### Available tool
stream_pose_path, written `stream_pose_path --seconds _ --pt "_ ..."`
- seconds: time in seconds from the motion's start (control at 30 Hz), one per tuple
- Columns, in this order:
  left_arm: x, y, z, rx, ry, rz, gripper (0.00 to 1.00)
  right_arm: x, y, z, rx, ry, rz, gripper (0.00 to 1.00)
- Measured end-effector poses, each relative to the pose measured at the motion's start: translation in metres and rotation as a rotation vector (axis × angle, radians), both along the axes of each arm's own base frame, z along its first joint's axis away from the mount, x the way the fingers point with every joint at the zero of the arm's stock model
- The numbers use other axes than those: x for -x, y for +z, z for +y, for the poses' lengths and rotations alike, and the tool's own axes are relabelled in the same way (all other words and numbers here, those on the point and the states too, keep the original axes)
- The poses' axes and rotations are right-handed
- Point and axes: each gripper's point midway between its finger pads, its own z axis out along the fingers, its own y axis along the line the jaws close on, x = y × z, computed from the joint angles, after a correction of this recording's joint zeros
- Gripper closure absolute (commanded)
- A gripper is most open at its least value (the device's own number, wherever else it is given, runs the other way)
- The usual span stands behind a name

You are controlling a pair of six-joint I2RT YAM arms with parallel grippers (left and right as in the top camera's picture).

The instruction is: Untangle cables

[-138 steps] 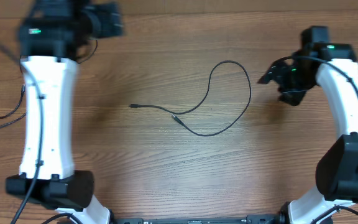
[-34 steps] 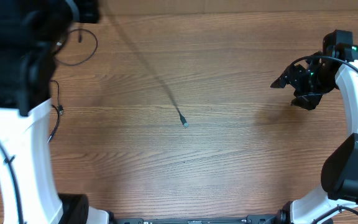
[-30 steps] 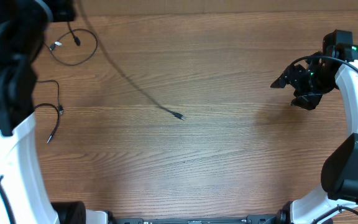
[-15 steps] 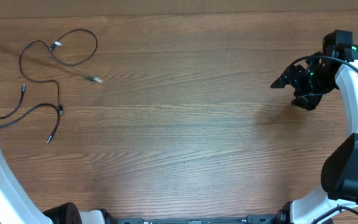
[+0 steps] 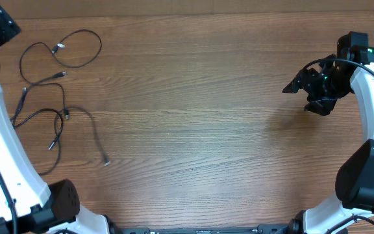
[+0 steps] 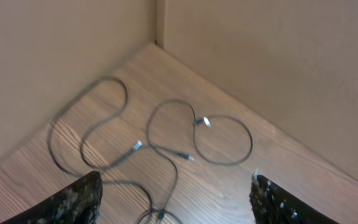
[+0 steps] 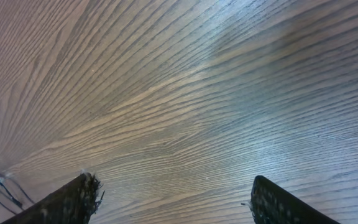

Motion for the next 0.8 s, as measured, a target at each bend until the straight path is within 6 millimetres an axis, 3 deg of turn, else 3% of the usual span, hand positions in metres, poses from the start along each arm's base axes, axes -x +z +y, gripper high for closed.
stream_pose_path --seconds 0.1,0.23,0.37,0.47,0.57,0.6,0.67,0.8 --pt "-0.006 -0.006 -0.004 0.037 -0.013 -0.005 0.25 0.000 0.000 0.000 0.000 0.010 -0.004 0.24" --pt "-0.007 0.002 -0.020 0.085 -0.085 -0.047 0.25 0.001 0.003 0.009 -0.036 0.078 -0.027 0.23" --pt "-0.006 0.011 -0.047 0.150 -0.195 -0.084 0.24 0.003 0.009 0.024 -0.053 0.164 -0.048 0.20" --pt "-0.005 0.018 -0.074 0.195 -0.291 -0.106 0.24 0.001 0.027 0.040 -0.031 0.237 -0.103 0.15" --pt "0.000 0.023 -0.101 0.236 -0.371 -0.115 0.20 0.003 0.068 0.058 0.017 0.306 -0.216 0.14" --pt "0.002 0.024 -0.110 0.253 -0.388 -0.115 0.00 0.006 0.086 0.064 0.031 0.326 -0.262 0.13" --pt "0.006 0.023 -0.122 0.280 -0.415 -0.104 0.00 0.015 0.127 0.072 0.064 0.355 -0.368 0.10" --pt "0.016 0.014 -0.140 0.326 -0.441 -0.056 0.00 0.039 0.181 0.074 0.109 0.369 -0.505 0.09"
